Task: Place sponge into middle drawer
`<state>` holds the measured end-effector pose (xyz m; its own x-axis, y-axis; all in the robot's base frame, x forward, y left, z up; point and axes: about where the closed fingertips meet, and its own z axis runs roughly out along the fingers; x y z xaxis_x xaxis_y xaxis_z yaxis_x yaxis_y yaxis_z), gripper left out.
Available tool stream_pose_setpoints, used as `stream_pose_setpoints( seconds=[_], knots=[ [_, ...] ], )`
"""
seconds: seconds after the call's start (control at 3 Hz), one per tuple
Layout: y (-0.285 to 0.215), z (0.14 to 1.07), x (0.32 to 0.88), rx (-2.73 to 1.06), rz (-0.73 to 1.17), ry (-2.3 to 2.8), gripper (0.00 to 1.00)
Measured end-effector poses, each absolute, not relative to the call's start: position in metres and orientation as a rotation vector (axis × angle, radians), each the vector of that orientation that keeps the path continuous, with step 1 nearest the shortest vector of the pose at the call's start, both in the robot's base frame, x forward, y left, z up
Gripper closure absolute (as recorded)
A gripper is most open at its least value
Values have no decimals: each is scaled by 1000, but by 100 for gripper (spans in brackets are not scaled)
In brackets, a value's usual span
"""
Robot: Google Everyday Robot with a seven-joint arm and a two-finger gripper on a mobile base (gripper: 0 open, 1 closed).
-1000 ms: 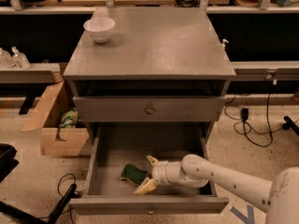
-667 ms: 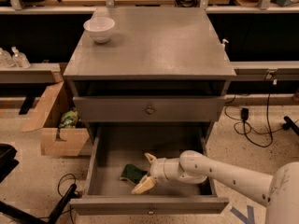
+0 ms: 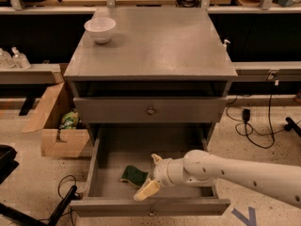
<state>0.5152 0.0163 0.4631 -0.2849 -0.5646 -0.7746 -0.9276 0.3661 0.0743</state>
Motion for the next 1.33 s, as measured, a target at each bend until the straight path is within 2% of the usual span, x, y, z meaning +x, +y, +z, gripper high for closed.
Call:
stream_pose_setpoints(
  seconds=[0.33, 1.0, 1.33],
  knots=[
    [2, 501, 478, -1272, 626, 2044, 0],
    [-10, 534, 478, -1300, 546, 2043, 0],
    [-47, 585, 504, -1247, 466, 2083, 0]
  ],
)
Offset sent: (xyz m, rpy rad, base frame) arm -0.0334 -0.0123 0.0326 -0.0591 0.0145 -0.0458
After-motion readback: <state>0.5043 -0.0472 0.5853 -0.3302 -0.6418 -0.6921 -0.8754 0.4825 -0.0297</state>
